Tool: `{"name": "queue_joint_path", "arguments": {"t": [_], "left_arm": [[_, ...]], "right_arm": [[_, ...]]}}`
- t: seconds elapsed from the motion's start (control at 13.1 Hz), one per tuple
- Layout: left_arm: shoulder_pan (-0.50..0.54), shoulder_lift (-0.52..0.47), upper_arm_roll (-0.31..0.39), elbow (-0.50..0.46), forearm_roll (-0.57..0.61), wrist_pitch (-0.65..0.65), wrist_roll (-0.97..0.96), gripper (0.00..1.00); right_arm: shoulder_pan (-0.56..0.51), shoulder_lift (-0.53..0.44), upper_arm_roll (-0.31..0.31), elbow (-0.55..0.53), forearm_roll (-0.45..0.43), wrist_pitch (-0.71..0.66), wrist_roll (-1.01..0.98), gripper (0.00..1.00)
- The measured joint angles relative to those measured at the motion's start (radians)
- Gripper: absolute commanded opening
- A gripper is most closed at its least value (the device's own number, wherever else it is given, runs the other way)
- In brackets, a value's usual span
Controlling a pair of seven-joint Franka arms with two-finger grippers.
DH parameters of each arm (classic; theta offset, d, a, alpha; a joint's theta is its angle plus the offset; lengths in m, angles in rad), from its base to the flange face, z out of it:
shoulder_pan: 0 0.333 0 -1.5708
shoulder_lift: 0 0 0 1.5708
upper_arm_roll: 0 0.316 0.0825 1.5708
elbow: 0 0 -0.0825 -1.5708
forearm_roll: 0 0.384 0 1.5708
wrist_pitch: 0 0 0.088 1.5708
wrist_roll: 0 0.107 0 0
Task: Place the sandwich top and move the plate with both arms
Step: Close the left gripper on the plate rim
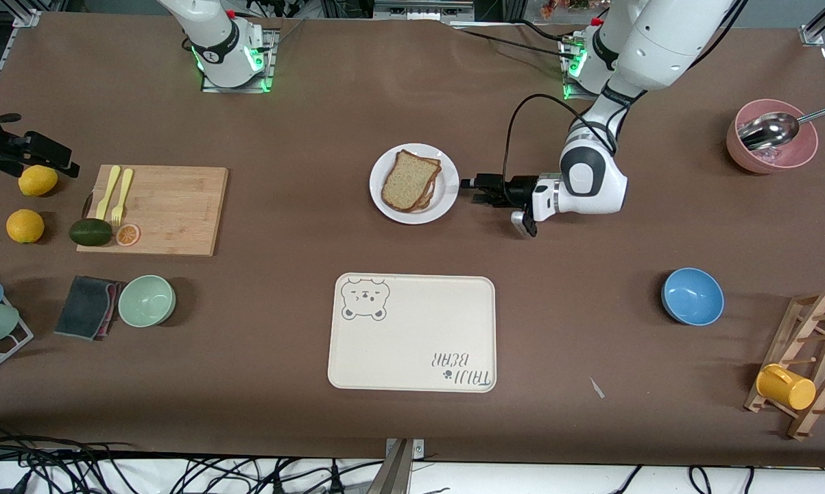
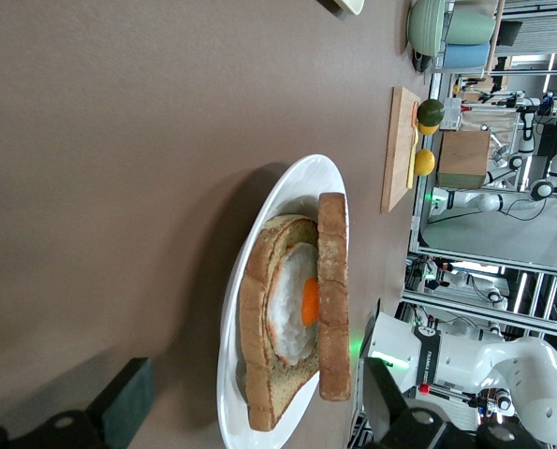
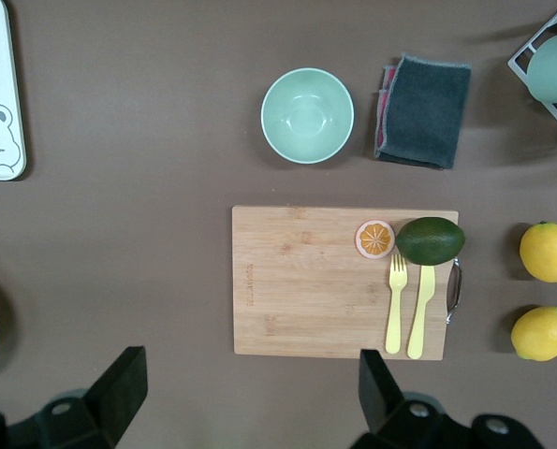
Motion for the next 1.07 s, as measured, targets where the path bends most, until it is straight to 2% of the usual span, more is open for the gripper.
{"name": "queue_joint_path", "arguments": {"t": [0.23, 0.31, 0.46, 1.07], "left_arm": [[-0.012, 0.008, 0.0, 0.002, -0.011, 0.001, 0.0, 0.84], [-0.016, 0.013, 0.0, 0.004, -0.014, 0.001, 0.002, 0.82], [-0.019, 0.021, 0.0, 0.008, -0.015, 0.001, 0.002, 0.7], [-0.052, 0.034, 0.0, 0.011, -0.059, 0.007, 0.003, 0.69]], "right_arm": [[0.0, 0.0, 0.0, 0.0, 0.0, 0.0, 0.0, 1.0], [0.0, 0.0, 0.0, 0.0, 0.0, 0.0, 0.0, 1.0], [0.0, 0.0, 0.0, 0.0, 0.0, 0.0, 0.0, 1.0], [0.0, 0.0, 0.0, 0.0, 0.0, 0.0, 0.0, 1.0]]}}
